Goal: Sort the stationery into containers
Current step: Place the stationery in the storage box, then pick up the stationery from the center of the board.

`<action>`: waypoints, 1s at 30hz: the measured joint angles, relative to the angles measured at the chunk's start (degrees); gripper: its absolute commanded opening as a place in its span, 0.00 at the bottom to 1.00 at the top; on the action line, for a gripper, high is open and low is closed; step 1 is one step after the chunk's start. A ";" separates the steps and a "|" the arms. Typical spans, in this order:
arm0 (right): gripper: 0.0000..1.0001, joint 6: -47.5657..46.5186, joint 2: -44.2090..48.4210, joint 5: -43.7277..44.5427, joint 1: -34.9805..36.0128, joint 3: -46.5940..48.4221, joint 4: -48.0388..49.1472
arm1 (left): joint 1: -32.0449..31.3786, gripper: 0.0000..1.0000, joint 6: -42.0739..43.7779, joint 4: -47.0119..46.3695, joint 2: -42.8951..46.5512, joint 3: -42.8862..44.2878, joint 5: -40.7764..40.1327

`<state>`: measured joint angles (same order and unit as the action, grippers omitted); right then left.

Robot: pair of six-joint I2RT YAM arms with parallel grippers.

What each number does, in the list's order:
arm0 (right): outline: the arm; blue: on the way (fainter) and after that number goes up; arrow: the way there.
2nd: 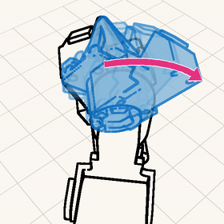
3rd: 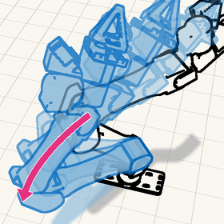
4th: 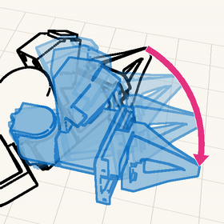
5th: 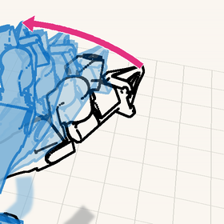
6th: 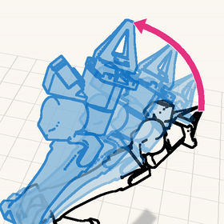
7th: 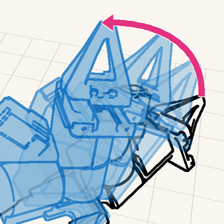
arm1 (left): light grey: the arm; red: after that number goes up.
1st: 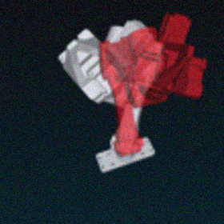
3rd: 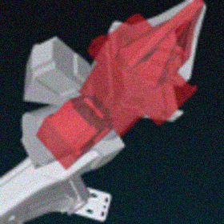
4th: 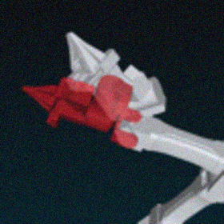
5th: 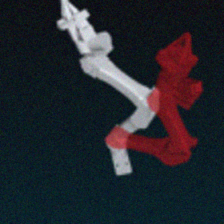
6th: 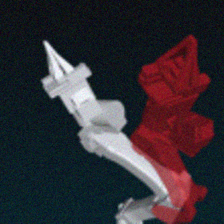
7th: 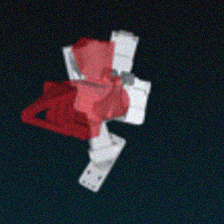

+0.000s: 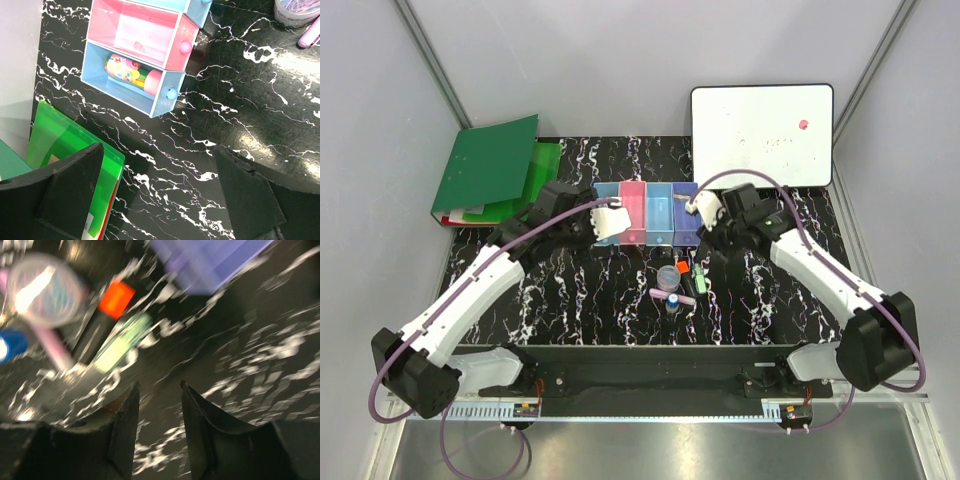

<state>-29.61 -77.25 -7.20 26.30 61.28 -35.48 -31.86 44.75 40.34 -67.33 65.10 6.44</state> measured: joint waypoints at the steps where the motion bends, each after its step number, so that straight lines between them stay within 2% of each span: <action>1: 0.49 0.63 -0.31 -0.68 0.00 -1.42 -0.83 | 0.00 0.99 0.04 0.04 0.11 0.00 -0.15; 8: 0.51 5.88 -2.12 -6.08 0.00 -7.82 -4.24 | -0.02 0.99 0.96 0.20 0.63 0.00 -0.96; 12: 0.58 8.57 -3.50 -7.98 0.00 -8.11 -3.23 | -0.20 0.99 1.64 0.26 0.61 0.11 -1.27; 30: 0.58 13.33 -18.56 -10.03 -0.02 -4.61 3.96 | -0.46 0.99 3.23 0.22 -1.53 2.08 -2.14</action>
<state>-16.27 -95.81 -17.23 26.28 56.66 -31.53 -32.32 47.99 40.56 -68.86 67.18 4.29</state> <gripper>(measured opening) 0.578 0.987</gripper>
